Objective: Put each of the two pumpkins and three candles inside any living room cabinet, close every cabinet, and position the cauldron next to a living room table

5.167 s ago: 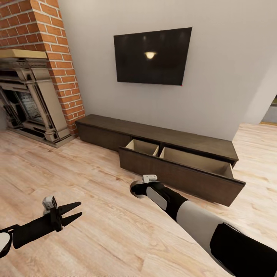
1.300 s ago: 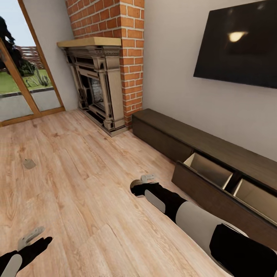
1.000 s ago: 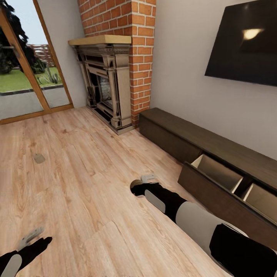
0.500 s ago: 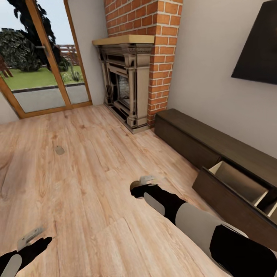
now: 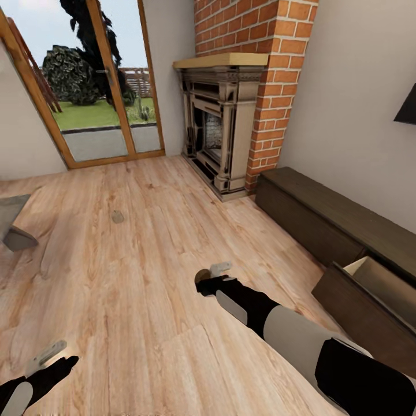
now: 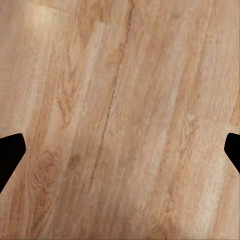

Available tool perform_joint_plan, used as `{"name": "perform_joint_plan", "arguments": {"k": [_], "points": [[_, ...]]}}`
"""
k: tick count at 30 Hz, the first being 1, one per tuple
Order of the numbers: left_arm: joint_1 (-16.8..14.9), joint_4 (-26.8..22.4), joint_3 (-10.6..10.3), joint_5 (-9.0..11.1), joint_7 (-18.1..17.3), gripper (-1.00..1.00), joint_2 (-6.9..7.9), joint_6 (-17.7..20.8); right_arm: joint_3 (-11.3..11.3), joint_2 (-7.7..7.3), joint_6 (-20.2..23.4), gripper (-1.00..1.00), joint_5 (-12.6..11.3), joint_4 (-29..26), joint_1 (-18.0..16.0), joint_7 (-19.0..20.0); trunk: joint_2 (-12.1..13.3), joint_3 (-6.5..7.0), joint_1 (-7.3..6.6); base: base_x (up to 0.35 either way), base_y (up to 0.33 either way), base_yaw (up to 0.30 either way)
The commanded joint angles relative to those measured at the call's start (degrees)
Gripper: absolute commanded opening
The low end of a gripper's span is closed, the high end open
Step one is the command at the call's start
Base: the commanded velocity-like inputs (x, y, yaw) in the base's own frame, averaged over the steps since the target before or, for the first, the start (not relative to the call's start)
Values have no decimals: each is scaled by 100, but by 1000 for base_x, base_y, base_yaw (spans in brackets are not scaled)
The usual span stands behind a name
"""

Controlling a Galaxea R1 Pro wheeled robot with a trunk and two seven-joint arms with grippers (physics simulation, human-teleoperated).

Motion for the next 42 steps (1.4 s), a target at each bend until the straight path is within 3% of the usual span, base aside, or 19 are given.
{"name": "perform_joint_plan", "arguments": {"k": [1,16,24,42], "points": [[-3,-8,0,59,50,100,1,22,36,-4,-17,-100,-47,-11,-7,-45,-3,0,0,0,0,243],[-3,28,-13,48,57,100,-12,22,38,-36,-92,-100,-47,-4,-6,-6,-3,111,0,0,0,178],[-3,-3,-40,60,54,100,-37,22,31,-47,-422,-100,-55,-2,-4,-4,-3,184,0,0,0,16],[-3,-10,-53,36,54,100,-39,22,38,-40,-610,-100,-46,-11,99,4,-3,351,0,0,0,0]]}}
